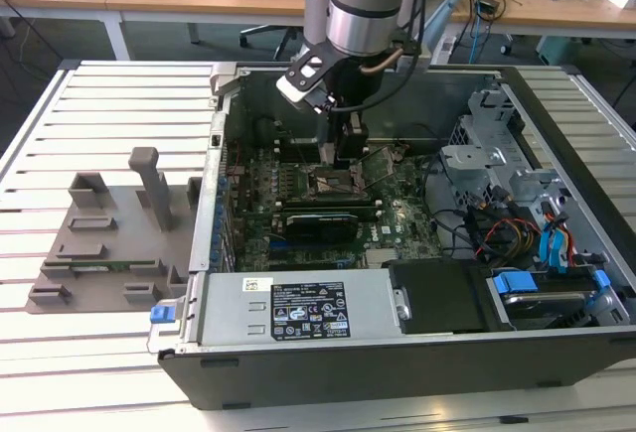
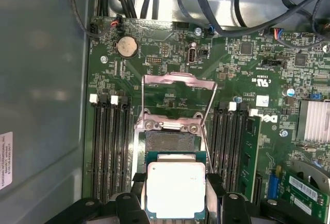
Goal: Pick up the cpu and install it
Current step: 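Place the cpu into insertion slot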
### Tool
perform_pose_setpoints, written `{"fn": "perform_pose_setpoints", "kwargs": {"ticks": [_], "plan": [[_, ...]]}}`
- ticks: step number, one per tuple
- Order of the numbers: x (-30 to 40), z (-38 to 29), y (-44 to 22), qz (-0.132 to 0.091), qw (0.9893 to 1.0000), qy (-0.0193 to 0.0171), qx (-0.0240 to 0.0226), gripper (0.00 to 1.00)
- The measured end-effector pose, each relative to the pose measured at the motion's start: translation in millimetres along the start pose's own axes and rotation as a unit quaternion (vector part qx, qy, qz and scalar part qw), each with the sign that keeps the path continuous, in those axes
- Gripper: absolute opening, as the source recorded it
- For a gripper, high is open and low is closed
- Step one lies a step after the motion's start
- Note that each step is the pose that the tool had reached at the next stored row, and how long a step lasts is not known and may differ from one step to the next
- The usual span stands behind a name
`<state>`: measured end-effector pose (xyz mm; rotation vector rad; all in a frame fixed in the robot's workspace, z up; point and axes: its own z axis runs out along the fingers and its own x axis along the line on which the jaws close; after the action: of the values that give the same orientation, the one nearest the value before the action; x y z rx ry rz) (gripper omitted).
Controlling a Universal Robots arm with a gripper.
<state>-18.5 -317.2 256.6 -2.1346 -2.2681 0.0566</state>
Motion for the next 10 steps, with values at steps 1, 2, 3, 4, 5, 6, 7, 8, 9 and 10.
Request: {"fn": "perform_pose_setpoints", "kwargs": {"ticks": [1, 2, 3, 4, 5, 6, 7, 8, 9, 10], "plan": [[0.5, 1.1, 0.1, 0.000, 1.0000, 0.0000, 0.0000, 0.55], [0.8, 3.2, 0.2, 0.000, 1.0000, 0.0000, 0.0000, 0.55], [0.9, 5.6, 0.3, 0.002, 1.0000, 0.0000, 0.0000, 0.55], [0.9, 7.2, 0.4, 0.003, 1.0000, 0.0001, 0.0000, 0.55], [0.9, 8.5, 0.4, 0.004, 1.0000, 0.0002, 0.0000, 0.55], [0.9, 9.4, 0.5, 0.005, 1.0000, 0.0001, 0.0000, 0.55], [0.9, 10.0, 0.5, 0.005, 1.0000, -0.0006, 0.0001, 0.55], [1.0, 10.4, 0.5, 0.006, 1.0000, -0.0017, 0.0002, 0.55], [1.0, 10.7, 0.5, 0.007, 1.0000, -0.0030, 0.0002, 0.55], [1.0, 11.2, 0.6, 0.008, 1.0000, -0.0046, 0.0003, 0.55]]}}
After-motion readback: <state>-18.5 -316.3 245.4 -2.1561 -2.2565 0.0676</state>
